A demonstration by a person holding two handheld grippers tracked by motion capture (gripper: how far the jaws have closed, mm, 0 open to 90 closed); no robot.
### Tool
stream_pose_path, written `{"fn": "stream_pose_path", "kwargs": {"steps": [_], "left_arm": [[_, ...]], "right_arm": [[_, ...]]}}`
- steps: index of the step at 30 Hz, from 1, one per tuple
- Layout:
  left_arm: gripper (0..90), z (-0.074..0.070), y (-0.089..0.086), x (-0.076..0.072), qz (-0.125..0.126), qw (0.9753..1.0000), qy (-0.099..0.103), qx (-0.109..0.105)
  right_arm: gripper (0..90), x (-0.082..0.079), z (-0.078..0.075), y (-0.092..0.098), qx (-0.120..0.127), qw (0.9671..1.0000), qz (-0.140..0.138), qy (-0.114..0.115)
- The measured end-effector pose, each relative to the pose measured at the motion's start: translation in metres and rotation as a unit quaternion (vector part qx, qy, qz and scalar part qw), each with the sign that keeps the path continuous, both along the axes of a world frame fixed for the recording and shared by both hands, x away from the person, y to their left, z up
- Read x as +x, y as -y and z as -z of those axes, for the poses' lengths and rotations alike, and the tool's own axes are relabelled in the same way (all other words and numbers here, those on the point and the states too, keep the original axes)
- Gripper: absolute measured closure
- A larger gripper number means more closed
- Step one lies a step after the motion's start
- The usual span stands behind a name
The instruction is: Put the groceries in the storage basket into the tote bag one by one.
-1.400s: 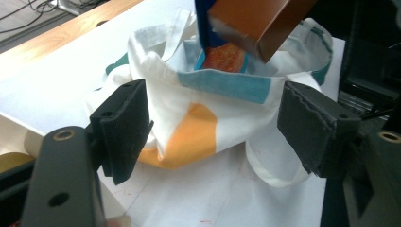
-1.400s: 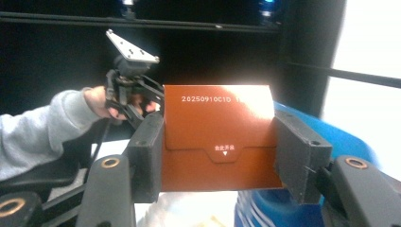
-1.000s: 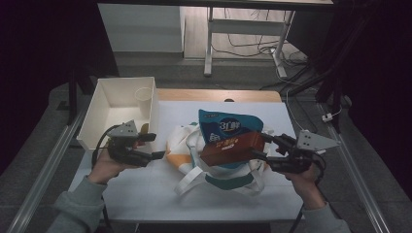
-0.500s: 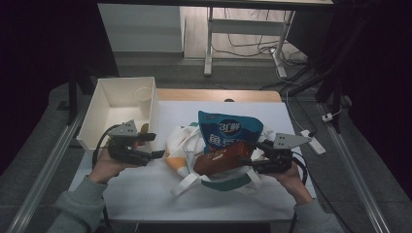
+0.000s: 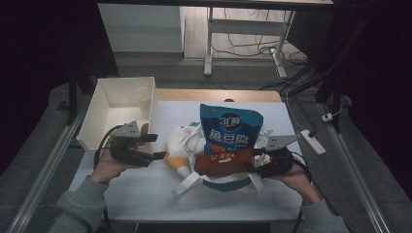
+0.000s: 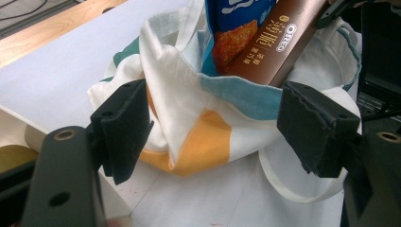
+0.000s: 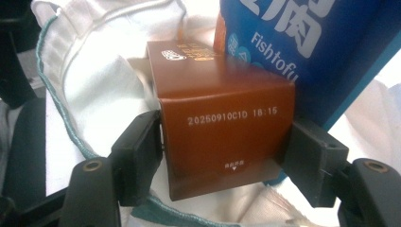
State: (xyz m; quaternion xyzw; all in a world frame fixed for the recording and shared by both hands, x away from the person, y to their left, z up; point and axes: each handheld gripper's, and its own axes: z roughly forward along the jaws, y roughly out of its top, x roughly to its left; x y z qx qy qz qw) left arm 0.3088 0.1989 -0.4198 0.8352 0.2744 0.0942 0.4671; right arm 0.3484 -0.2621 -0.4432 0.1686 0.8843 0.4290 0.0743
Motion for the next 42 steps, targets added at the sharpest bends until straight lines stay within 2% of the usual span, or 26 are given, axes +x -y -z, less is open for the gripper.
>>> {"fn": "stream_pose_path", "kwargs": {"steps": [3, 7, 11, 17, 21, 26, 28, 30, 33, 37, 42], "left_arm": [[26.6, 0.0, 0.0, 0.0, -0.001, 1.0, -0.001, 0.0], [26.6, 0.001, 0.001, 0.001, 0.0, 1.0, -0.001, 0.002], [26.7, 0.001, 0.002, 0.0, 0.002, 1.0, 0.0, 0.004], [26.7, 0.001, 0.004, 0.0, 0.004, 1.0, -0.001, 0.006], [26.7, 0.002, 0.005, 0.001, 0.004, 1.0, -0.001, 0.007], [26.6, 0.002, 0.006, 0.001, 0.005, 1.0, -0.001, 0.007], [26.6, 0.002, 0.006, 0.001, 0.003, 1.0, 0.001, 0.008], [26.6, 0.002, 0.006, 0.001, 0.001, 1.0, 0.002, 0.009], [26.7, 0.002, 0.008, 0.002, 0.001, 1.0, 0.003, 0.008], [26.7, 0.002, 0.011, 0.002, -0.001, 0.9999, 0.005, 0.011], [26.8, 0.0, 0.009, 0.001, -0.012, 0.9998, 0.011, 0.014]], "right_arm": [[29.4, -0.003, -0.005, 0.003, 0.006, 0.9999, 0.009, 0.002], [34.4, -0.007, -0.01, 0.006, 0.004, 0.9998, 0.017, 0.006], [35.7, -0.008, -0.01, 0.004, -0.014, 0.9998, 0.015, 0.005], [36.1, -0.002, 0.005, -0.003, -0.034, 0.999, 0.007, -0.03], [36.0, 0.0, 0.011, -0.008, -0.051, 0.998, 0.003, -0.039], [35.2, -0.004, 0.009, -0.007, -0.05, 0.9982, 0.007, -0.033], [35.7, -0.007, 0.005, -0.005, -0.042, 0.9988, 0.015, -0.021], [37.1, -0.011, -0.002, -0.001, -0.021, 0.9995, 0.022, -0.011], [46.1, -0.016, -0.01, 0.001, -0.006, 0.9996, 0.026, 0.001], [55.1, -0.017, -0.006, -0.007, -0.032, 0.9992, 0.022, 0.0], [61.6, -0.014, 0.0, -0.012, -0.034, 0.9991, 0.022, -0.01]]}}
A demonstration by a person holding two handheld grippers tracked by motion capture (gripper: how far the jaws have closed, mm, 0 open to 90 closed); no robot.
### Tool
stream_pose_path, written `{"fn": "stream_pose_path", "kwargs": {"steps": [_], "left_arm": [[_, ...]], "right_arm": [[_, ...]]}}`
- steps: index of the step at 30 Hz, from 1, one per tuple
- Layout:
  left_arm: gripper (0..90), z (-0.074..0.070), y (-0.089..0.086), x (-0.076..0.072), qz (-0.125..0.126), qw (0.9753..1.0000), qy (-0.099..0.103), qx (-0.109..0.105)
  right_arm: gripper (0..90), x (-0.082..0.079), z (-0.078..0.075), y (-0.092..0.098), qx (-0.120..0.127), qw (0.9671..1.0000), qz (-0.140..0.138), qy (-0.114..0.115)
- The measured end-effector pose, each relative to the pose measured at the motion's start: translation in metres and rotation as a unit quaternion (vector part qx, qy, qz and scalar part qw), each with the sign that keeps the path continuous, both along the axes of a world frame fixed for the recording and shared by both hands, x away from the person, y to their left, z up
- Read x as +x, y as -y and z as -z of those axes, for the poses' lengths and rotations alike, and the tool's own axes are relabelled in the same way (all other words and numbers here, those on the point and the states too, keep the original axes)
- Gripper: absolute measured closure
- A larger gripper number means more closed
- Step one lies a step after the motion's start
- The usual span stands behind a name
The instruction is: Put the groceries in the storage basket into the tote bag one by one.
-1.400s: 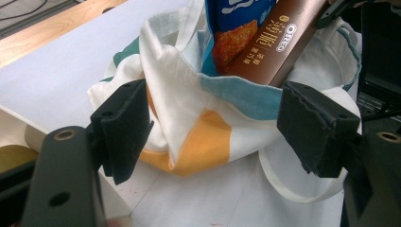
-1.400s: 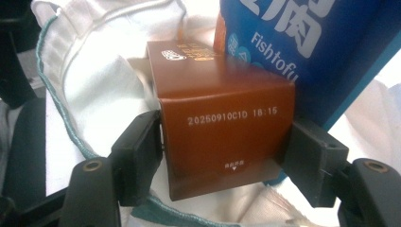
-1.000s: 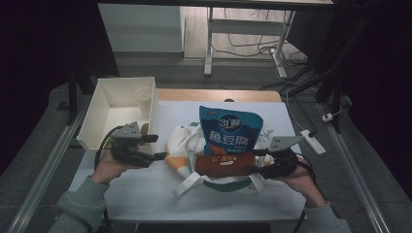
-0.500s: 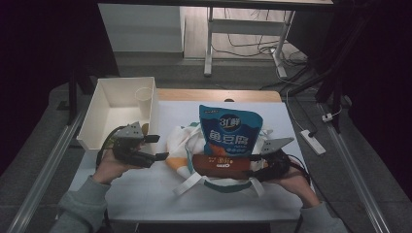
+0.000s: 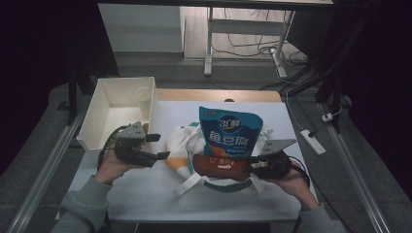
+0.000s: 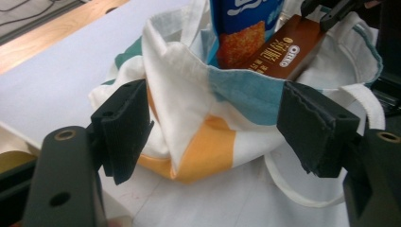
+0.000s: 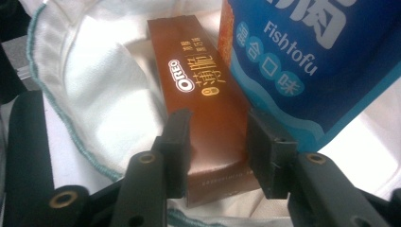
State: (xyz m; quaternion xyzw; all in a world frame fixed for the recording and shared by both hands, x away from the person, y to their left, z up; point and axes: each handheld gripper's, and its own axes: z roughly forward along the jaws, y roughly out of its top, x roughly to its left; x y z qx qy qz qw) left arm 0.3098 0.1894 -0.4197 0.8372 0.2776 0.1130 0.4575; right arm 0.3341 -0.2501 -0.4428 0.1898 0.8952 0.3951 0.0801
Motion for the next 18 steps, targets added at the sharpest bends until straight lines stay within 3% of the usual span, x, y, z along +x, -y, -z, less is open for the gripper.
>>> {"fn": "stream_pose_path", "kwargs": {"steps": [5, 8, 11, 14, 18], "left_arm": [[26.9, -0.005, -0.005, -0.001, -0.019, 0.9998, 0.009, 0.001], [27.1, -0.011, -0.011, -0.002, -0.041, 0.999, 0.017, 0.002], [27.1, -0.018, -0.02, 0.001, -0.077, 0.9965, 0.03, 0.014], [27.1, -0.023, -0.029, 0.008, -0.107, 0.9933, 0.036, 0.023], [27.3, -0.024, -0.041, 0.022, -0.137, 0.9898, 0.028, 0.027]], "right_arm": [[59.4, -0.001, 0.002, -0.001, 0.003, 1.0, 0.003, 0.0], [58.0, -0.003, -0.005, 0.001, 0.036, 0.9993, 0.007, 0.01], [55.3, -0.009, -0.012, 0.0, 0.055, 0.9978, 0.016, 0.034], [51.9, -0.014, -0.014, -0.004, 0.071, 0.9964, 0.016, 0.043], [48.5, -0.018, -0.012, -0.01, 0.067, 0.9965, 0.013, 0.049]]}}
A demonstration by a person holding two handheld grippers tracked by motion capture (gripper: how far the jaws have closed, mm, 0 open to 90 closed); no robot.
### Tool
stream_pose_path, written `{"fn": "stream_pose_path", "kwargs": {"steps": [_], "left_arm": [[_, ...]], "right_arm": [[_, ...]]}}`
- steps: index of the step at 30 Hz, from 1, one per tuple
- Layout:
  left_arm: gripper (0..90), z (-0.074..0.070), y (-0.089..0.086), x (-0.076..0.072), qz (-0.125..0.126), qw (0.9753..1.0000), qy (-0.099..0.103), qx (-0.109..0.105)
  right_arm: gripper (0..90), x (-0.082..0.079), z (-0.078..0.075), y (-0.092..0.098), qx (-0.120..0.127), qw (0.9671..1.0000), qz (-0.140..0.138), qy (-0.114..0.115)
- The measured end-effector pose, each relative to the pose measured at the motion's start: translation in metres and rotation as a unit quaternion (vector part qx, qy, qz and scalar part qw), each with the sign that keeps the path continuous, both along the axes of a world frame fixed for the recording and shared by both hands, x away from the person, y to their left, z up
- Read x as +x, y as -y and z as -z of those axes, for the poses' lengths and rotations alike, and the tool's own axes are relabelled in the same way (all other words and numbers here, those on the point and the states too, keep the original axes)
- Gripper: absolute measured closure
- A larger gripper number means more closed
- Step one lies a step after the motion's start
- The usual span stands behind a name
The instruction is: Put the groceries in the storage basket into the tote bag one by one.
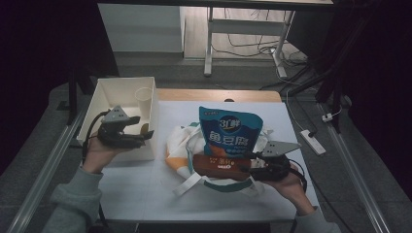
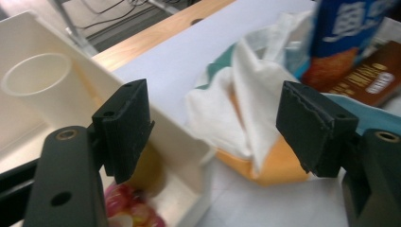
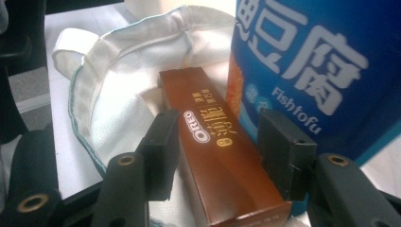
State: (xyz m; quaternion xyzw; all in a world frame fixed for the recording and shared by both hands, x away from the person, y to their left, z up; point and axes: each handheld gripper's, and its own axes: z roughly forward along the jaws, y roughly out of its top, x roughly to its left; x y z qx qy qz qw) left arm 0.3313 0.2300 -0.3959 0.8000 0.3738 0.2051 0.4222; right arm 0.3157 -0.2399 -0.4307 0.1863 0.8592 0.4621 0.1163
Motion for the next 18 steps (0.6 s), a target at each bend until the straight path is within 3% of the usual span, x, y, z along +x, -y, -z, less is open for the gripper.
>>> {"fn": "stream_pose_path", "kwargs": {"steps": [7, 12, 18], "left_arm": [[27.4, 0.0, -0.018, 0.024, -0.054, 0.9985, -0.007, -0.007], [27.5, 0.005, -0.025, 0.042, -0.073, 0.997, -0.025, 0.008], [27.7, 0.011, -0.031, 0.051, -0.07, 0.9945, -0.06, 0.05]], "right_arm": [[46.6, -0.005, 0.0, -0.002, 0.011, 0.9999, -0.003, 0.007], [46.2, -0.006, 0.003, -0.001, 0.017, 0.9998, -0.001, 0.008], [45.4, -0.006, 0.005, 0.002, 0.017, 0.9998, 0.004, 0.005]]}}
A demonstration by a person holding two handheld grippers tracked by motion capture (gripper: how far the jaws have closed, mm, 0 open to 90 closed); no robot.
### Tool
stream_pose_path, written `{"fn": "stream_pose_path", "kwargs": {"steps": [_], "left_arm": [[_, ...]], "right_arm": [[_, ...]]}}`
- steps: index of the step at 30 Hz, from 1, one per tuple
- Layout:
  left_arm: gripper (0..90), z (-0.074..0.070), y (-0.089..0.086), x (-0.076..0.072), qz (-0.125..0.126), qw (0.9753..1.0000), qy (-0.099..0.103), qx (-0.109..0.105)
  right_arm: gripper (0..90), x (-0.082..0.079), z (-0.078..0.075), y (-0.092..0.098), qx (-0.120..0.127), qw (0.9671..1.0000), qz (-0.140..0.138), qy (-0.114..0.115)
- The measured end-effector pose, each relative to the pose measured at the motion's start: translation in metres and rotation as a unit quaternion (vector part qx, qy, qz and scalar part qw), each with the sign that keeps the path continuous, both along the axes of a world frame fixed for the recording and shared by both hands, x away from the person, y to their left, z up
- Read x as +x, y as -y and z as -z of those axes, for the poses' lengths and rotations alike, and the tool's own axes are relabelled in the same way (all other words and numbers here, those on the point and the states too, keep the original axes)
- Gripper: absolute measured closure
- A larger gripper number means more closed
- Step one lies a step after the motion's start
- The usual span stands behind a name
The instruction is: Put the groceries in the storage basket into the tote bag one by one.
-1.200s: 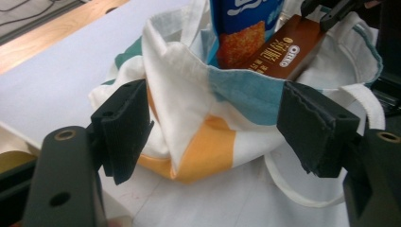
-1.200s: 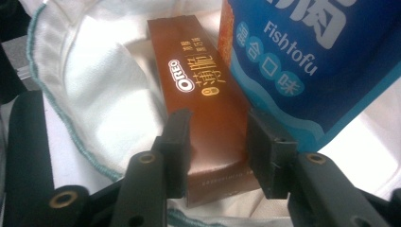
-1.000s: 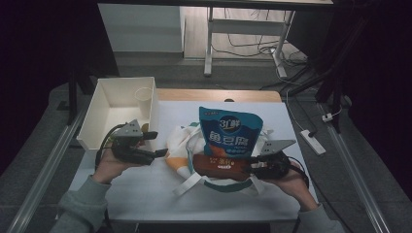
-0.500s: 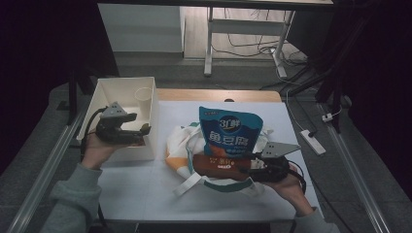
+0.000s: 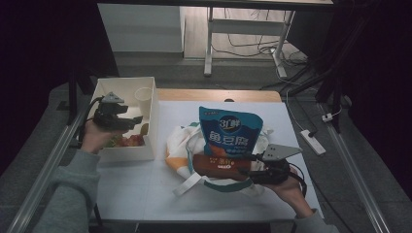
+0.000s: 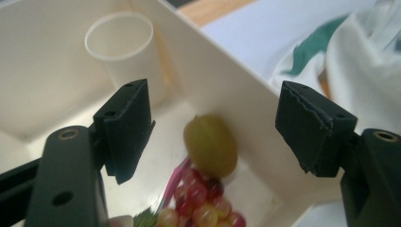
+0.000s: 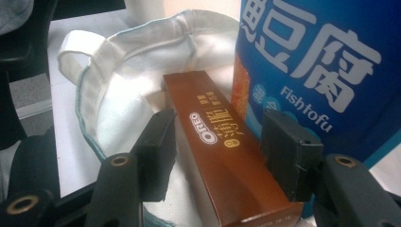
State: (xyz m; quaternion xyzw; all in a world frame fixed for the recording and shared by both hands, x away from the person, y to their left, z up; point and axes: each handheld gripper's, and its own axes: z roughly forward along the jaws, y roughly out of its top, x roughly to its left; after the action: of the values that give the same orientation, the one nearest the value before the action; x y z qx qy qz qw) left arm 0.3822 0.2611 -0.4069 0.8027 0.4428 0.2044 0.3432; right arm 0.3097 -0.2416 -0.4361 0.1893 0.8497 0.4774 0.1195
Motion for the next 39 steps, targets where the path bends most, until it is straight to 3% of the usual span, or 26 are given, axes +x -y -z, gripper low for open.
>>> {"fn": "stream_pose_path", "kwargs": {"steps": [3, 6, 12, 15, 20, 24, 29, 39], "left_arm": [[27.8, 0.001, -0.004, -0.001, 0.007, 0.9994, -0.022, 0.027], [27.5, 0.003, -0.007, 0.0, 0.003, 0.9973, -0.039, 0.063], [27.4, 0.01, -0.009, 0.004, 0.028, 0.9903, -0.087, 0.104], [28.2, 0.015, -0.011, 0.006, 0.021, 0.9874, -0.102, 0.119], [29.9, 0.021, -0.018, 0.016, -0.013, 0.9836, -0.124, 0.13], [30.3, 0.027, -0.022, 0.028, -0.04, 0.977, -0.153, 0.143], [34.2, 0.034, -0.022, 0.042, -0.054, 0.968, -0.189, 0.156], [44.9, 0.047, -0.022, 0.052, -0.068, 0.956, -0.233, 0.164]], "right_arm": [[45.2, 0.0, 0.001, 0.0, 0.0, 1.0, 0.0, -0.001], [45.1, 0.001, 0.003, 0.0, -0.002, 1.0, -0.001, -0.003], [44.9, 0.001, 0.005, -0.003, -0.011, 0.9999, -0.006, -0.003], [44.9, 0.001, 0.006, -0.003, -0.01, 0.9999, -0.008, -0.004], [44.8, 0.003, 0.01, -0.004, -0.012, 0.9998, -0.01, -0.01], [44.7, 0.003, 0.011, -0.006, -0.014, 0.9997, -0.012, -0.012], [44.6, 0.003, 0.011, -0.007, -0.013, 0.9997, -0.015, -0.014], [44.6, 0.003, 0.011, -0.006, -0.013, 0.9997, -0.016, -0.013]]}}
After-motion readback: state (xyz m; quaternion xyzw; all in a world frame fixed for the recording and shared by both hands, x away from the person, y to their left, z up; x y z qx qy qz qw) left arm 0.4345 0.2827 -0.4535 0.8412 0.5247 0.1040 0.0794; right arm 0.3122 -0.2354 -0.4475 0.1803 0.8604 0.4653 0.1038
